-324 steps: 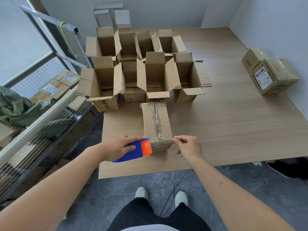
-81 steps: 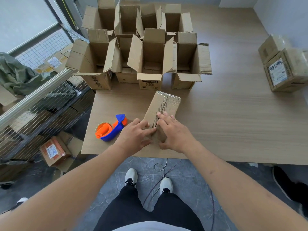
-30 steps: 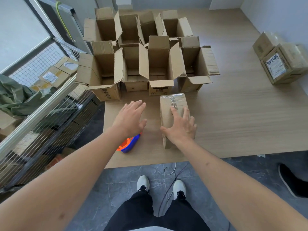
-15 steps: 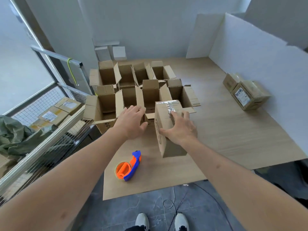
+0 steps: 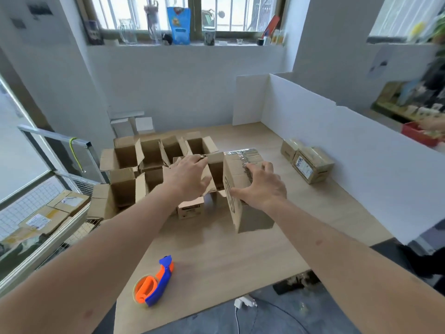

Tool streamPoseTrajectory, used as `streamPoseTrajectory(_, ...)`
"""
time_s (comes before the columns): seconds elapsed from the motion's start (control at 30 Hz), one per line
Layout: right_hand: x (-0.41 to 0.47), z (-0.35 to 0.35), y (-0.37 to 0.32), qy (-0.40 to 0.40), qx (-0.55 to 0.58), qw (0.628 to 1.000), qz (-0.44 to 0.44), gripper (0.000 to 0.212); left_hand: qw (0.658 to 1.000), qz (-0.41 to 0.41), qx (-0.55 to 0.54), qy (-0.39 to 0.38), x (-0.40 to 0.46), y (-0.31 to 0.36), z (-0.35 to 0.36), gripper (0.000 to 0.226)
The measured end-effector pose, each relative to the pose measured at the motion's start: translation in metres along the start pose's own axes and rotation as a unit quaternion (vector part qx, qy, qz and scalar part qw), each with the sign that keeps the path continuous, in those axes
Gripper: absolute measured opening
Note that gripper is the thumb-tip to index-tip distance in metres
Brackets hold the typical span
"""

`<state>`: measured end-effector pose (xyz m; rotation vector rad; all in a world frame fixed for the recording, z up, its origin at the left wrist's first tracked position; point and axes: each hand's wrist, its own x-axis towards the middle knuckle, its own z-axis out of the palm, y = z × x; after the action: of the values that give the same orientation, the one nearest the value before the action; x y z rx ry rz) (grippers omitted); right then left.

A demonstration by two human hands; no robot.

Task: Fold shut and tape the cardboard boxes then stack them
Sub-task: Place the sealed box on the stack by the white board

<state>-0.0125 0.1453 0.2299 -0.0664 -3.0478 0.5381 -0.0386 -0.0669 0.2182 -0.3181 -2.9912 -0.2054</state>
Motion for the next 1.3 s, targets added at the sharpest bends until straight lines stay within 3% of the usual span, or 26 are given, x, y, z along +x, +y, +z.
streamPoseTrajectory(0.47,0.013,-0.099,0.213,0.013,0.012,1.000,0.006,0.096,1.000,0.018,-0.008,0.005,0.064,0.235,0.019,0.057)
streamPoseTrajectory(0.6,0.018,-0.115,0.266,0.004,0.024,0.999,0.021,0.095,0.999,0.033,-0.009,-0.023,0.086,0.283,0.037,0.058)
streamPoseTrajectory(0.93,0.072,-0.105,0.365,-0.032,0.021,0.997,0.069,0.093,0.995,0.062,-0.018,-0.080,0.167,0.351,0.112,0.056)
streamPoseTrajectory(1.3,0.198,-0.051,0.460,-0.092,0.000,0.988,0.125,0.096,0.983,0.091,-0.039,-0.155,0.299,0.389,0.221,0.053)
